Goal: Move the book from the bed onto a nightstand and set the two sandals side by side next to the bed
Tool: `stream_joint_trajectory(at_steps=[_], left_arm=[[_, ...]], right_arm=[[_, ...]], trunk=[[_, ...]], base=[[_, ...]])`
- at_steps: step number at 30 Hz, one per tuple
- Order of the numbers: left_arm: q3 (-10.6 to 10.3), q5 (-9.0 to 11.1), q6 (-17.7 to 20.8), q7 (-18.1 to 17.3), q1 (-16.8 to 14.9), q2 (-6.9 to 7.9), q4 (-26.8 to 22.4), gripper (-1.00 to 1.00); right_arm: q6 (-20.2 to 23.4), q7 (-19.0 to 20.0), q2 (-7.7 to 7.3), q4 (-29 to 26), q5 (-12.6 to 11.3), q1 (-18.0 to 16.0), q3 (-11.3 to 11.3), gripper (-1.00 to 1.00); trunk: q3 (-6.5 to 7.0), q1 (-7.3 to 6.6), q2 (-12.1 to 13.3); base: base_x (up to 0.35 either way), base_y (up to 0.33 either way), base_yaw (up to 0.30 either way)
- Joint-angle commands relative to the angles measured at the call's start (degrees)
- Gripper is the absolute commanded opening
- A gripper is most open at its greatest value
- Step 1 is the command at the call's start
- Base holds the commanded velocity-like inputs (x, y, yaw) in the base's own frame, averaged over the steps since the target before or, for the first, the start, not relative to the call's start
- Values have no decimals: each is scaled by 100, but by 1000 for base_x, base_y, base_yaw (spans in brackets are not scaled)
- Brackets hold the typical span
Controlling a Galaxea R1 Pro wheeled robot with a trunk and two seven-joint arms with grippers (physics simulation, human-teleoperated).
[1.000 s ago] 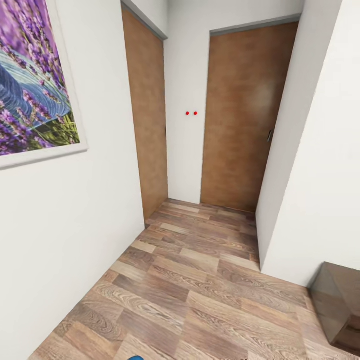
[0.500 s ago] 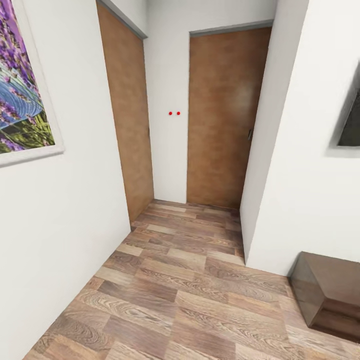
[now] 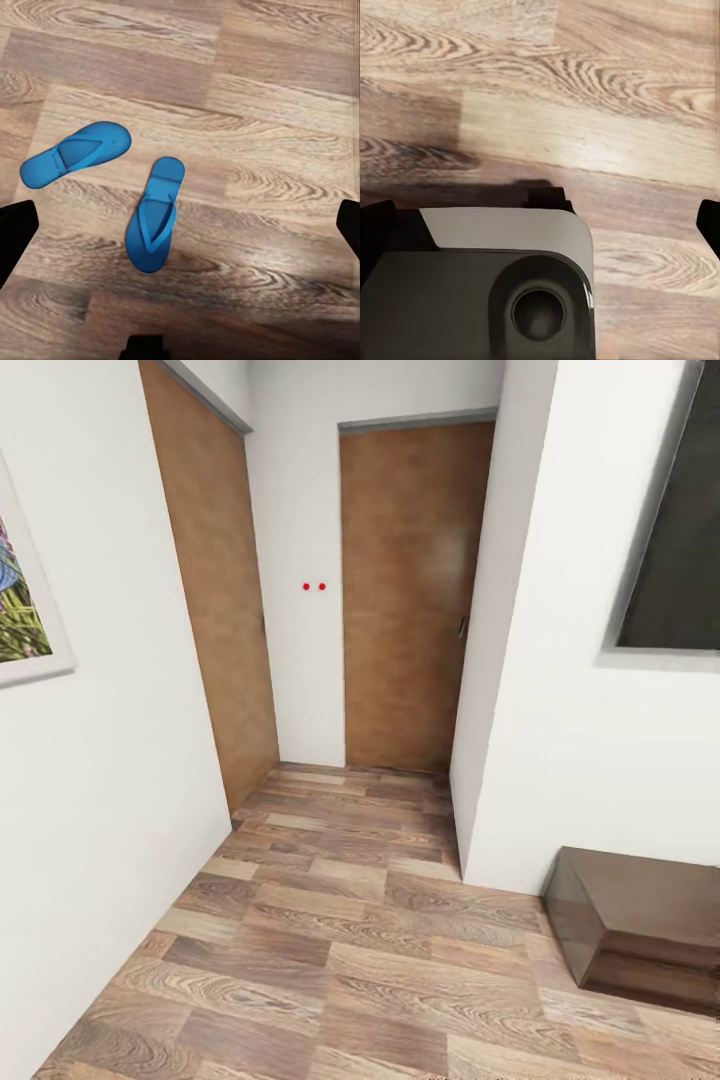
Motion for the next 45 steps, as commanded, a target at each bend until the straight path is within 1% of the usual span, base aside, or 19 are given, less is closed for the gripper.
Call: stream_joint_trajectory(at_steps=[1,20,45], left_arm=[[0,2,-15,-1,-1,0,0,100],[0,2,-15,-1,-1,0,0,100],[0,2,-15,-1,-3,0,0,100]], right_arm=[[-15,-1,2,-2,-2,-1,-18,100],[-15,-1,2,-1,-2,-1,-18,100],[-15,-1,7,15,17,-1,-9,100]], trunk=[[-5,0,-3],[-5,0,-3],[-5,0,-3]], base=[[0,0,-214],[0,0,-197],[0,0,-12]])
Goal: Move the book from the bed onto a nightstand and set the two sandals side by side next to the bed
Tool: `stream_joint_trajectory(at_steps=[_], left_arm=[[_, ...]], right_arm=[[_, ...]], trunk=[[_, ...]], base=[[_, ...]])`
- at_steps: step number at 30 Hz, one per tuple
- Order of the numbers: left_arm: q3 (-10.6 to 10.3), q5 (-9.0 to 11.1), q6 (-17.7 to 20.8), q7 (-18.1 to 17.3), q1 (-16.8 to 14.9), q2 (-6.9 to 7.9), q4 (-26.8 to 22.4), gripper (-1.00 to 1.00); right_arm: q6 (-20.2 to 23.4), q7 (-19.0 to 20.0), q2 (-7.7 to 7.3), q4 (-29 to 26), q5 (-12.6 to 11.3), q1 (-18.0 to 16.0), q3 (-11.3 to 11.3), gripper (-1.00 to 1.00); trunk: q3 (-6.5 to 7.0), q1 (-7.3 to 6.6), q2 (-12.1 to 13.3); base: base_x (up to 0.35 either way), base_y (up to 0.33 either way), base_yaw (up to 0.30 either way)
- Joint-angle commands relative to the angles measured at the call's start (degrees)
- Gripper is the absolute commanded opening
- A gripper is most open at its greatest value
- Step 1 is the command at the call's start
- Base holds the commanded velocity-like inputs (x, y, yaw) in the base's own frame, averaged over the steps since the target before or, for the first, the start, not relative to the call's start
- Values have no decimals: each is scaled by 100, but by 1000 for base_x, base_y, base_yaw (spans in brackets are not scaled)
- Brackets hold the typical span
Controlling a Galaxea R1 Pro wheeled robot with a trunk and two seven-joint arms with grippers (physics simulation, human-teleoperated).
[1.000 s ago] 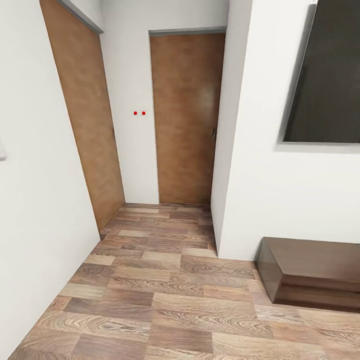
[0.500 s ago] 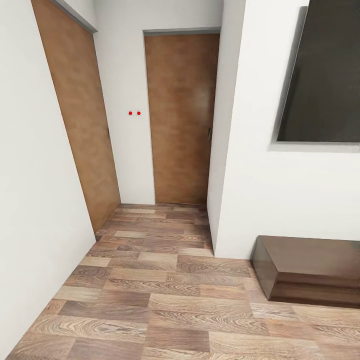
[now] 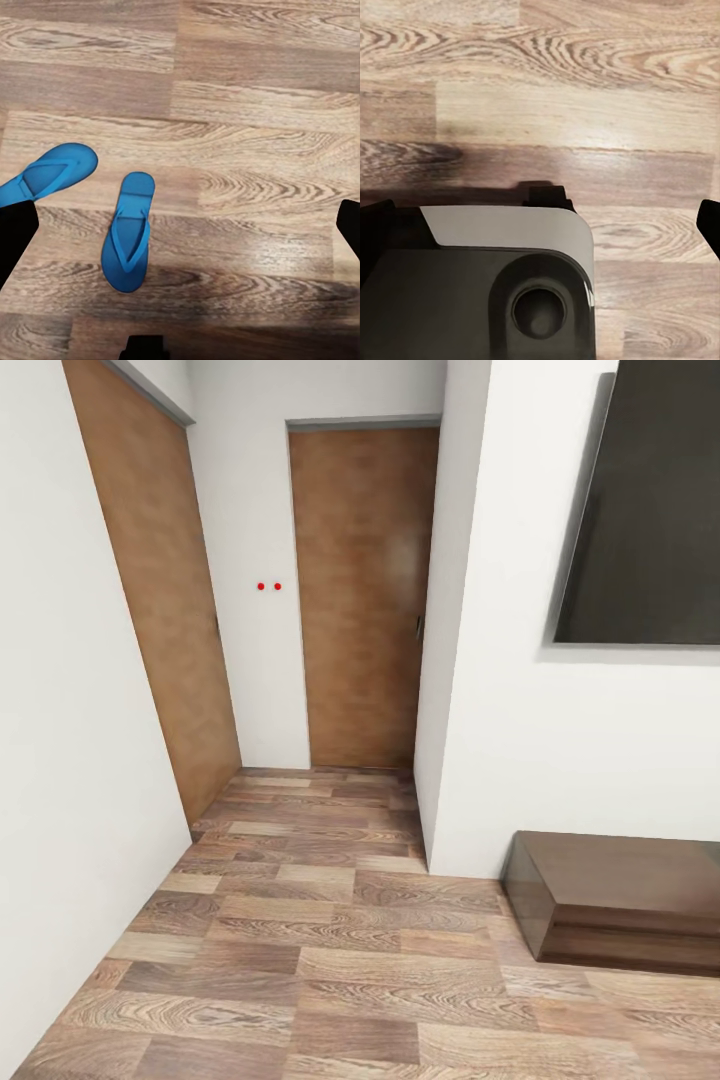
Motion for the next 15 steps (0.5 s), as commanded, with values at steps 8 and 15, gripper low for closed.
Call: stream_joint_trajectory(at_steps=[8,15], left_arm=[[0,2,-10,-1,-1,0,0,100],[0,2,-11,-1,1,0,-7,100]], right_arm=[[-16,-1,8,0,3,-1,-17,100],[-15,5,19,6,24,-1,4,100]], trunk=[[-5,0,-3],[-5,0,-3]], base=[[0,0,0],[0,0,0]])
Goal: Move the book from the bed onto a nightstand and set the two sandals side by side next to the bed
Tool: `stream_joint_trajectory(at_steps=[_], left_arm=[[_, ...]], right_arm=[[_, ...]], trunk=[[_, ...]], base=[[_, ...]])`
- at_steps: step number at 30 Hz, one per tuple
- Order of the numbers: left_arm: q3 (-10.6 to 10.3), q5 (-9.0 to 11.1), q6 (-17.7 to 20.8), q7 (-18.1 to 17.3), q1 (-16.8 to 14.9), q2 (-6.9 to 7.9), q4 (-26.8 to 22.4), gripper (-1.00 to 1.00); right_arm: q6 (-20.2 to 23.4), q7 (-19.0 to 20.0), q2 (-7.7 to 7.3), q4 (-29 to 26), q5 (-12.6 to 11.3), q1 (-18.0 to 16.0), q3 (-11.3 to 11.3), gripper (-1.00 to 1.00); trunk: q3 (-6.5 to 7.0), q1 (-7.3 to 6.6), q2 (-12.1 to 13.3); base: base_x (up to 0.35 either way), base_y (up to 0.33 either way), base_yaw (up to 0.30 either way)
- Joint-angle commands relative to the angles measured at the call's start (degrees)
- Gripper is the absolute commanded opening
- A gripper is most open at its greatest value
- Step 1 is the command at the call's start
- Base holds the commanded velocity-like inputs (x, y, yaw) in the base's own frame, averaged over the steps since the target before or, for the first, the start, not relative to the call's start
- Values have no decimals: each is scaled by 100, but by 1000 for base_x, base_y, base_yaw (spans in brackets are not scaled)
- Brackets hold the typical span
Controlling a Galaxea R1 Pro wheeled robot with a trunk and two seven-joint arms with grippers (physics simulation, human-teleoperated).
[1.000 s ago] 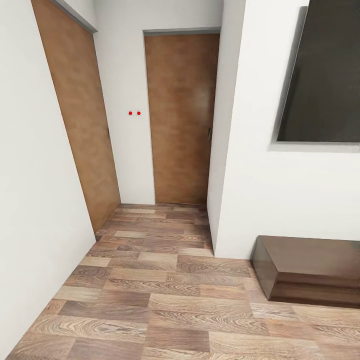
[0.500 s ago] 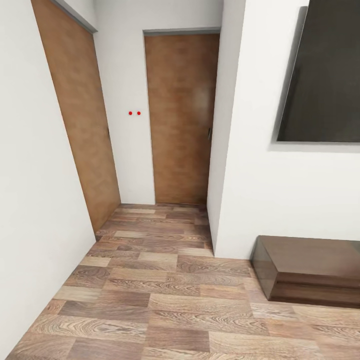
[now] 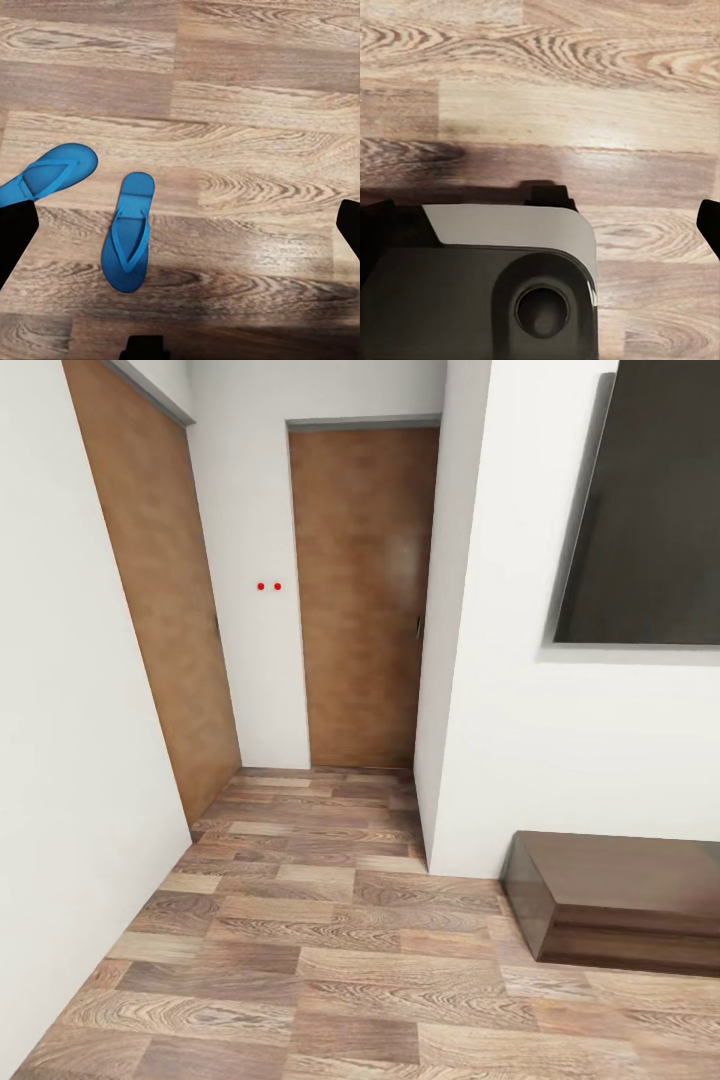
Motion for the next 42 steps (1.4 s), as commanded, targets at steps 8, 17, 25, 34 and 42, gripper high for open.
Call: stream_joint_trajectory(at_steps=[8,17,25,34,42], left_arm=[[0,2,-12,-4,0,0,-13,100],[8,4,8,7,-5,8,-48,100],[16,147,1039,29,-410,41,-465,100],[9,229,3350,88,-1641,39,-970,100],[9,223,3100,747,-1915,18,345,100]], right_arm=[[-8,14,-11,2,-2,-1,-13,100],[-16,18,-5,2,-11,-1,-11,100],[-17,18,-15,2,-39,-1,-34,100],[-17,18,-19,2,-41,-1,-37,100],[-17,18,-13,2,-48,-1,-37,100]], trunk=[[-5,0,-3],[-5,0,-3],[-5,0,-3],[-5,0,-3],[-5,0,-3]], base=[[0,0,0],[0,0,0],[0,0,0],[0,0,0],[0,0,0]])
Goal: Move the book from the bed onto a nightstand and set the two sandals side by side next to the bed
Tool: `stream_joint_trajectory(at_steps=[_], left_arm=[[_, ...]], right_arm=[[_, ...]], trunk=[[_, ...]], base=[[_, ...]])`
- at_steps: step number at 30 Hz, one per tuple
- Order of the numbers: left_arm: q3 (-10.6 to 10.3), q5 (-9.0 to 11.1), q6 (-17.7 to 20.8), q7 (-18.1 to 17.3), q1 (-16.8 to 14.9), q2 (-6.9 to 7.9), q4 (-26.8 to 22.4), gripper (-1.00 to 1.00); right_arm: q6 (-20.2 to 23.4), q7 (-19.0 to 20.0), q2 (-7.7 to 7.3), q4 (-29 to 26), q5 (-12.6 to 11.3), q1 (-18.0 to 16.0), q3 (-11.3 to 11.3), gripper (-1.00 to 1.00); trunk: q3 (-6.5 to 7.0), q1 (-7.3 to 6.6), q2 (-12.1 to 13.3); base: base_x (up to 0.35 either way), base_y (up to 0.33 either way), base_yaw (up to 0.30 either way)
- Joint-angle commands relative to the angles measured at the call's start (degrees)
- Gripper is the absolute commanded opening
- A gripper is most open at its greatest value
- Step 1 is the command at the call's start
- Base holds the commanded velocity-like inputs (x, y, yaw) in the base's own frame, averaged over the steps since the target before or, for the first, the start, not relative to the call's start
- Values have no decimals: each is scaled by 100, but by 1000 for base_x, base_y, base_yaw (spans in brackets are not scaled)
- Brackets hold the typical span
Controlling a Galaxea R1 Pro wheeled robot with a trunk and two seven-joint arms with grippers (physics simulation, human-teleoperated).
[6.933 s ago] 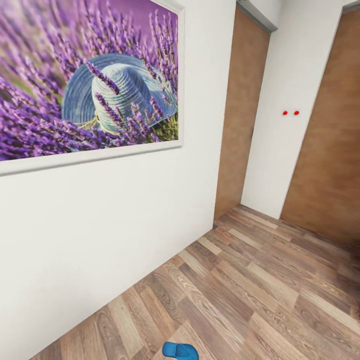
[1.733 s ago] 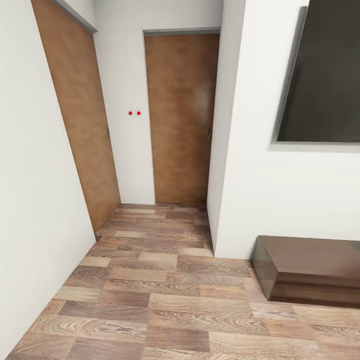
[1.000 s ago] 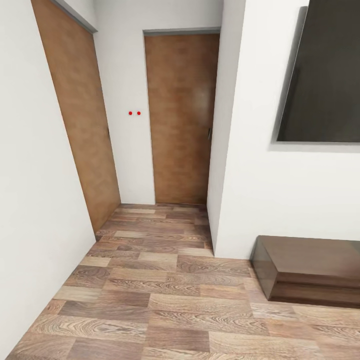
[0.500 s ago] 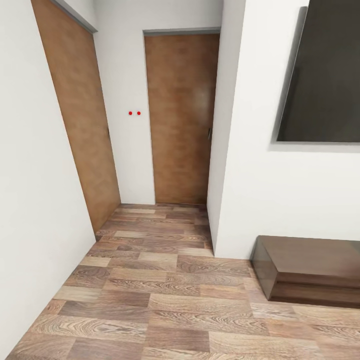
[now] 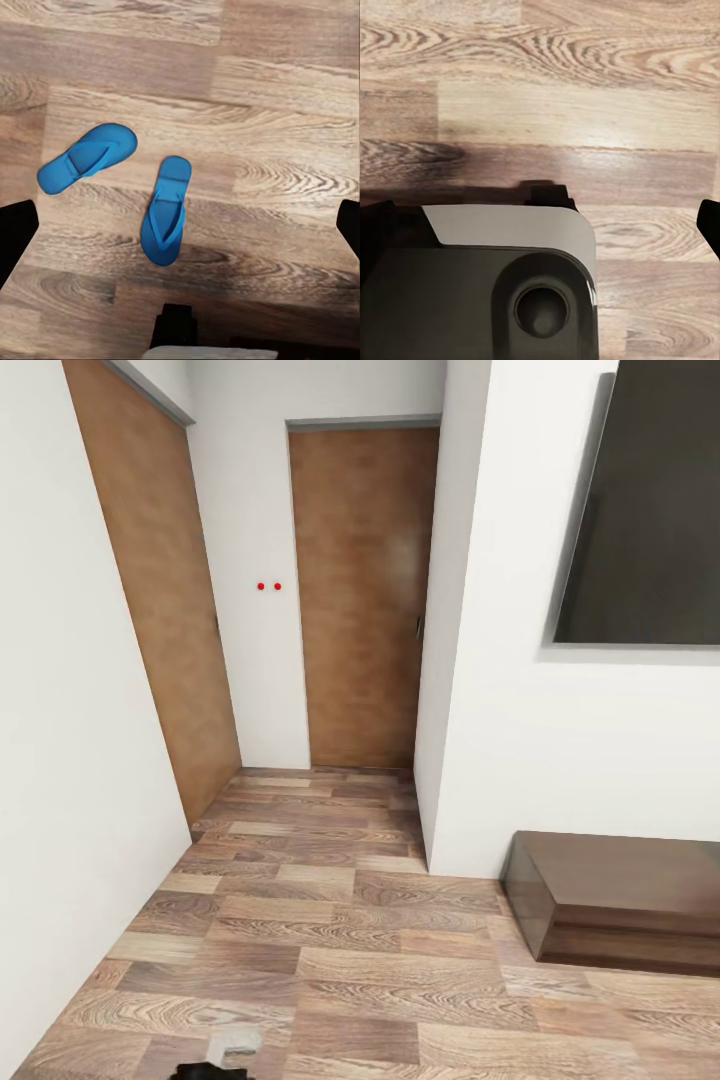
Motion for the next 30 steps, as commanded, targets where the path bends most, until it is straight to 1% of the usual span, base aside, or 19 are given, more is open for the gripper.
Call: stream_joint_trajectory(at_steps=[1,5,10,12,13,14,15,18,19,20,22,23,24,25,26,27,28,29,30], left_arm=[[0,25,-49,40,-4,-4,82,100],[0,31,-580,92,-11,-6,502,100],[0,32,-693,82,-12,-2,574,100],[0,32,-706,76,-12,1,577,100],[0,32,-710,74,-12,2,578,100],[0,32,-712,73,-12,5,576,100],[0,32,-716,70,-13,8,574,100],[0,32,-722,66,-13,12,572,100],[0,32,-723,65,-13,12,572,100],[0,32,-725,65,-13,13,567,100],[0,32,-726,65,-13,14,563,100],[0,32,-726,65,-13,14,560,100],[0,32,-727,64,-13,14,557,100],[0,32,-727,63,-13,14,556,100],[0,32,-727,62,-13,14,555,100],[0,32,-727,62,-13,14,555,100],[0,32,-727,61,-13,11,554,100],[0,32,-727,61,-13,10,554,100],[0,32,-727,61,-13,9,554,100]], right_arm=[[-15,-2,3,-1,-3,-1,-17,100],[-11,-33,-11,-39,3,-1,-26,100],[7,-143,-27,-308,4,-17,-46,100],[31,-432,-29,-564,4,-26,-49,100],[41,-748,-28,-807,4,-30,-50,100],[46,-937,-27,-946,4,-31,-51,100],[54,-1336,-25,-1240,4,-33,-51,100],[79,-1957,-25,-1790,2,-35,-52,100],[99,-2046,-28,-1919,1,-35,-52,100],[262,-2215,-35,-2346,-2,-35,-52,100],[505,-2268,-36,-2661,-9,-36,-52,100],[839,-2245,-38,-2973,-32,-36,-52,100],[1230,-2085,-41,-3268,-78,-36,-52,100],[1432,-1937,-43,-3407,-118,-36,-52,100],[1828,-1510,-62,-3665,-242,-38,-56,100],[2017,-1234,-89,-3781,-328,-39,-57,100],[2401,-488,-213,-3993,-565,-41,-58,100],[2572,-115,-294,-4073,-690,-42,-59,100],[2892,686,-519,-4192,-967,-43,-63,100]], trunk=[[-5,0,-3],[-5,0,-3],[-5,0,-3],[-5,0,-3],[-5,0,-3],[-5,0,-3],[-5,0,-3],[-5,0,-3],[-5,0,-3],[-5,0,-3],[-5,0,-3],[-5,0,-3],[-5,0,-3],[-5,0,-3],[-5,0,-3],[-5,0,-3],[-5,0,-3],[-5,0,-3],[-5,0,-3]], base=[[0,0,0],[0,0,0],[0,0,0],[0,0,0],[0,0,0],[0,0,0],[0,0,0],[0,0,0],[0,0,0],[0,0,0],[0,0,0],[0,0,0],[0,0,0],[0,0,0],[0,0,0],[0,0,0],[0,0,0],[0,0,0],[0,0,0]])
